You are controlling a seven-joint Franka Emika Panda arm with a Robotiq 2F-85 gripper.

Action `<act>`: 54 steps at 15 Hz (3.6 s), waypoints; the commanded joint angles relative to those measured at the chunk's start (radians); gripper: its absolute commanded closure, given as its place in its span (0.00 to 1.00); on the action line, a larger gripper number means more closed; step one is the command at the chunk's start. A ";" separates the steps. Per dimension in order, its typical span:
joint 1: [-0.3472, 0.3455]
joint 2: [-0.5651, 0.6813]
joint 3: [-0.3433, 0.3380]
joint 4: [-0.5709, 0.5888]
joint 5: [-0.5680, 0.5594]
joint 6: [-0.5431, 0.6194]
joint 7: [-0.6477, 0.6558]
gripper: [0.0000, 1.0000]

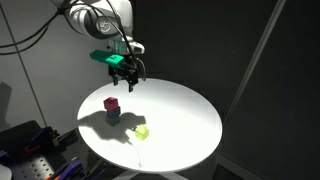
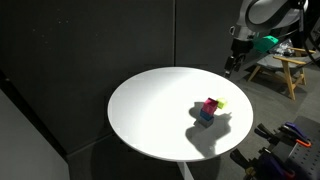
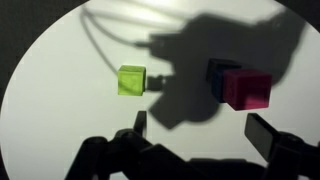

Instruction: Put the light green block on the table

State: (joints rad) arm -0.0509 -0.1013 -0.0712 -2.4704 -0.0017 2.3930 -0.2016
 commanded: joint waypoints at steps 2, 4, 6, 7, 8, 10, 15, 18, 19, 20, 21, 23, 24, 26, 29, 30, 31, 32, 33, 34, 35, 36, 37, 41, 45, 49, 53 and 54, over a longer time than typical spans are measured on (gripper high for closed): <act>0.000 -0.077 0.005 -0.022 -0.004 -0.074 0.037 0.00; -0.002 -0.098 0.008 -0.025 -0.011 -0.104 0.071 0.00; -0.003 -0.114 0.010 -0.025 -0.015 -0.140 0.098 0.00; -0.003 -0.123 0.010 -0.024 -0.016 -0.160 0.108 0.00; -0.004 -0.133 0.011 -0.023 -0.017 -0.181 0.120 0.00; -0.004 -0.151 0.013 -0.025 -0.017 -0.209 0.138 0.00; -0.003 -0.208 0.014 -0.042 -0.010 -0.221 0.153 0.00; -0.005 -0.236 0.017 -0.053 -0.014 -0.210 0.166 0.00; -0.006 -0.245 0.019 -0.058 -0.016 -0.203 0.173 0.00; -0.006 -0.253 0.020 -0.062 -0.018 -0.201 0.177 0.00; -0.023 -0.316 0.000 -0.079 -0.028 -0.237 0.151 0.00; -0.039 -0.354 -0.009 -0.089 -0.039 -0.248 0.145 0.00; -0.049 -0.376 -0.013 -0.093 -0.048 -0.259 0.143 0.00; -0.041 -0.327 -0.014 -0.068 -0.033 -0.246 0.142 0.00; -0.055 -0.379 -0.023 -0.081 -0.039 -0.268 0.141 0.00; -0.055 -0.382 -0.023 -0.084 -0.039 -0.268 0.141 0.00; -0.055 -0.382 -0.022 -0.086 -0.039 -0.268 0.141 0.00; -0.055 -0.382 -0.022 -0.087 -0.039 -0.268 0.141 0.00; -0.055 -0.382 -0.022 -0.088 -0.039 -0.268 0.141 0.00; -0.055 -0.382 -0.022 -0.089 -0.039 -0.268 0.141 0.00; -0.055 -0.382 -0.022 -0.089 -0.039 -0.268 0.141 0.00; -0.055 -0.382 -0.022 -0.089 -0.039 -0.268 0.141 0.00; -0.055 -0.382 -0.022 -0.089 -0.039 -0.268 0.141 0.00; -0.055 -0.382 -0.022 -0.089 -0.039 -0.268 0.141 0.00; -0.055 -0.382 -0.022 -0.090 -0.039 -0.268 0.141 0.00; -0.055 -0.382 -0.022 -0.090 -0.039 -0.268 0.141 0.00; -0.055 -0.382 -0.022 -0.090 -0.039 -0.268 0.141 0.00; -0.055 -0.382 -0.022 -0.090 -0.039 -0.268 0.141 0.00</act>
State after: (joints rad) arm -0.1092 -0.4831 -0.0900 -2.5617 -0.0392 2.1272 -0.0621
